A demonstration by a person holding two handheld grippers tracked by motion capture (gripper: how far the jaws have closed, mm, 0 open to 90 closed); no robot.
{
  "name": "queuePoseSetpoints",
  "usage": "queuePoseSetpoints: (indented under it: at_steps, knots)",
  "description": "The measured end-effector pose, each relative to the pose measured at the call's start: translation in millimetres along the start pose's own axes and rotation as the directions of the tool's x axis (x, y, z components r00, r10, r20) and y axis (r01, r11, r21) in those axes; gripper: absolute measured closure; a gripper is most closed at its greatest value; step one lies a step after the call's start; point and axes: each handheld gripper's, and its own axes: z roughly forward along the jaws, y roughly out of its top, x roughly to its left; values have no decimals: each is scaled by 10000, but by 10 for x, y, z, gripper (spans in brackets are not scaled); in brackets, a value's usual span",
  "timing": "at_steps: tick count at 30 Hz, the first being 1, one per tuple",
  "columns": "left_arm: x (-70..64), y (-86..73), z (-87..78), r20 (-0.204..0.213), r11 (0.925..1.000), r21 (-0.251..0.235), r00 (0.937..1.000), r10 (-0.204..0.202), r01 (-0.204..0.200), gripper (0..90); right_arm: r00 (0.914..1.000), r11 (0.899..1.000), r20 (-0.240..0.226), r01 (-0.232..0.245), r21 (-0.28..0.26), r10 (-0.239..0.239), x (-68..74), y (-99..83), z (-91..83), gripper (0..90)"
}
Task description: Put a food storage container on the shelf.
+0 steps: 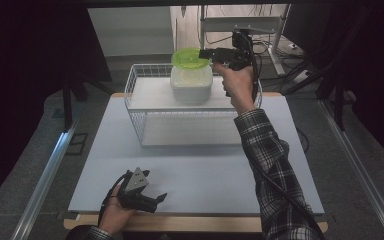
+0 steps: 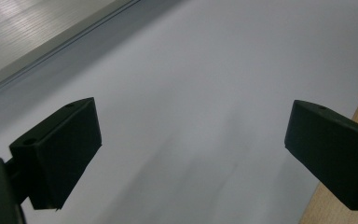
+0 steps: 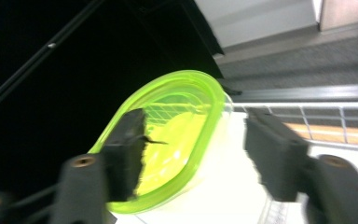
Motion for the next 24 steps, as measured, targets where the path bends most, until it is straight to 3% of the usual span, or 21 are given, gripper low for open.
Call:
queuePoseSetpoints:
  at_steps: [5,16,24]
  knots:
    - [-2,1,-1,-4,10000,2,10000,11,-11,33,9962,9961,-233,846,252,-840,-33,-73,-76,147]
    - [-9,1,10,-35,10000,35,10000,49,-49,33,9801,9801,-478,1947,378,-1928,-75,-427,-318,92]
    - [-7,1,5,-49,10000,-16,10000,7,-8,33,9578,9569,-451,2859,514,-2838,-100,-736,-482,70]
